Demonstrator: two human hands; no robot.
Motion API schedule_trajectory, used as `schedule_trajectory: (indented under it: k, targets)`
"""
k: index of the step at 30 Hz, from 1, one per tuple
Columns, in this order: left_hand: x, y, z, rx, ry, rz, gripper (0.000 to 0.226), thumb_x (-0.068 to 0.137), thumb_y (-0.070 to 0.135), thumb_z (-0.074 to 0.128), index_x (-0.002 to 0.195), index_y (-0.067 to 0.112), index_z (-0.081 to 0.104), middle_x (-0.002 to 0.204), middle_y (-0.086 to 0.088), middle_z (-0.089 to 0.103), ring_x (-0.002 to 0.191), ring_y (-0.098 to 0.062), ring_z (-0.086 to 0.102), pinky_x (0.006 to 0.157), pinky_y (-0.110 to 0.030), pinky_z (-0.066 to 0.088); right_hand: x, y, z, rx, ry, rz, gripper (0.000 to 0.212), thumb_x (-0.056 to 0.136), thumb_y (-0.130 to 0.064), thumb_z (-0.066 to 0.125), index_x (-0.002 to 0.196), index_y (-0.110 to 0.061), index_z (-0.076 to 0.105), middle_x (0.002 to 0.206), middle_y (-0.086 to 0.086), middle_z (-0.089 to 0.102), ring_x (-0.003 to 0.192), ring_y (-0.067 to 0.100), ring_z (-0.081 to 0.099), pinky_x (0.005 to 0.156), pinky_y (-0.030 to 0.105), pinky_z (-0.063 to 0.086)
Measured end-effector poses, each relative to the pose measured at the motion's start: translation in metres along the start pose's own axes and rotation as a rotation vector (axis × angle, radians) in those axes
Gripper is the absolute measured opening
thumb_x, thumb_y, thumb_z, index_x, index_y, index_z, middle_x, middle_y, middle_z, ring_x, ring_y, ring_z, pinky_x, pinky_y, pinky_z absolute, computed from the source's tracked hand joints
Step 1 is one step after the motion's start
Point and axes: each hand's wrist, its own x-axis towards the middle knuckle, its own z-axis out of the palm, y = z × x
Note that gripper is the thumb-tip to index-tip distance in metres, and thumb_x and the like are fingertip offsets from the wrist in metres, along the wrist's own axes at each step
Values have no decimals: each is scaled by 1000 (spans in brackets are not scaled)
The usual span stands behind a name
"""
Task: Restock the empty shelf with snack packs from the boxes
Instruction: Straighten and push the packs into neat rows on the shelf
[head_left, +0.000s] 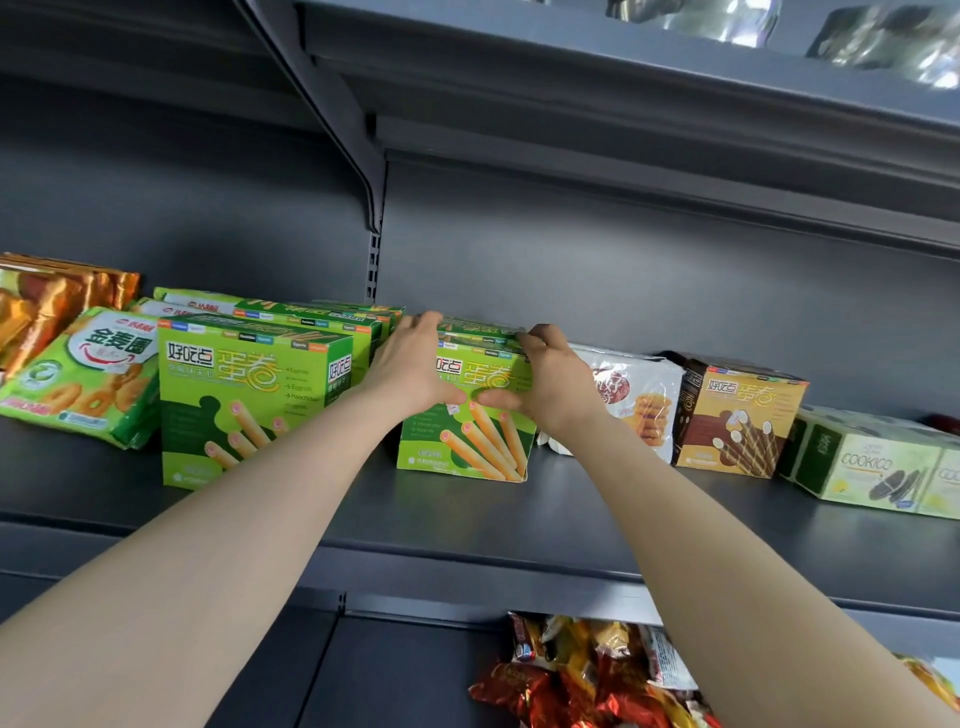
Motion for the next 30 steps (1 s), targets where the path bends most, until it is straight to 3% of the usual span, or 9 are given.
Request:
schedule_trajectory:
  k: [5,9,14,30]
  targets:
    - [3,1,4,56,-13,39,98,66,37,90,146,15,37,150,-6,39,133,-27,45,104,-39,39,2,8,-4,-39,41,-1,88,68,-62,79,134,-8,58,128,8,52,115,30,55,98,35,43]
    - [10,1,1,162,-22,95,99,66,44,88,148,20,38,164,-2,13,148,-30,22,117,-44,27,2,8,1,-22,40,0,92,66,-64,79,136,-10,54,131,7,57,123,27,49,104,35,39]
    - [17,5,1,291,-62,181,107,63,55,86,152,23,36,156,-1,37,140,-23,39,109,-38,35,7,10,6,-49,52,0,94,60,-68,79,133,-14,54,123,7,61,116,27,55,98,37,45]
    - [39,11,3,389,-91,142,103,59,60,86,146,23,46,141,-5,48,129,-26,48,98,-35,43,38,14,4,-49,-49,-2,93,60,-70,76,135,-19,60,120,7,60,117,29,49,102,36,41]
